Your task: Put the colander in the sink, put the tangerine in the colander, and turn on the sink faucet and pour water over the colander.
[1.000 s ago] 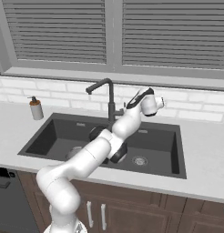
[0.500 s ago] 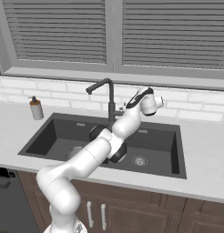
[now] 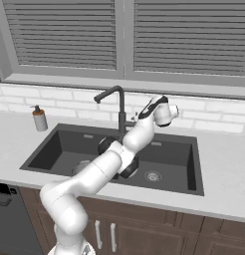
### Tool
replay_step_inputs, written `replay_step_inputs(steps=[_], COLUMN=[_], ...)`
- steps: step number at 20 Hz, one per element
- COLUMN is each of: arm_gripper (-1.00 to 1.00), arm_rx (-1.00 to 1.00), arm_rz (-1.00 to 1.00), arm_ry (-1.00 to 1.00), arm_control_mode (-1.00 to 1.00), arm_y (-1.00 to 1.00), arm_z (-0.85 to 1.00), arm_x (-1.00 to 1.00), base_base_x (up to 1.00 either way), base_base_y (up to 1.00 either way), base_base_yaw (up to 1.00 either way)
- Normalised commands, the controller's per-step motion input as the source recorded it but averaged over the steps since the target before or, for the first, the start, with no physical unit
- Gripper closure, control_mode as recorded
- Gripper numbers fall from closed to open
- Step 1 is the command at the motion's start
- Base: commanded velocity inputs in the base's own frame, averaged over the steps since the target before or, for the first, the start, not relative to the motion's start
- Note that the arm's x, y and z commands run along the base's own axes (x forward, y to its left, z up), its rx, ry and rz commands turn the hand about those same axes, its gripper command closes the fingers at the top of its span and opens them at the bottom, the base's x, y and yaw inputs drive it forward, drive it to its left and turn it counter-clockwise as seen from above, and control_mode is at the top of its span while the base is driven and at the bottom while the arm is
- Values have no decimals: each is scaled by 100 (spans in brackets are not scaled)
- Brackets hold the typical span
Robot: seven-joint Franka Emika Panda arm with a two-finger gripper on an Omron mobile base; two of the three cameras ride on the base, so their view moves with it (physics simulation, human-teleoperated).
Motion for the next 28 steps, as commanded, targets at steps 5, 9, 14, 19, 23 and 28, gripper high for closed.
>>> replay_step_inputs(steps=[5,9,14,19,23,28], arm_gripper=[100,100,100,100,100,100], arm_rx=[-2,-4,-6,-12,-20,-20], arm_rz=[-20,-30,-36,-40,-55,-68], arm_ry=[-8,-12,-11,-8,-12,-7], arm_control_mode=[-100,-100,-100,-100,-100,-100], arm_y=[1,3,9,63,94,93], arm_z=[0,0,0,-5,-31,-39], arm_x=[0,0,0,0,0,2], base_base_x=[0,0,0,0,0,0], base_base_y=[0,0,0,0,0,0], base_base_yaw=[0,0,0,0,0,0])
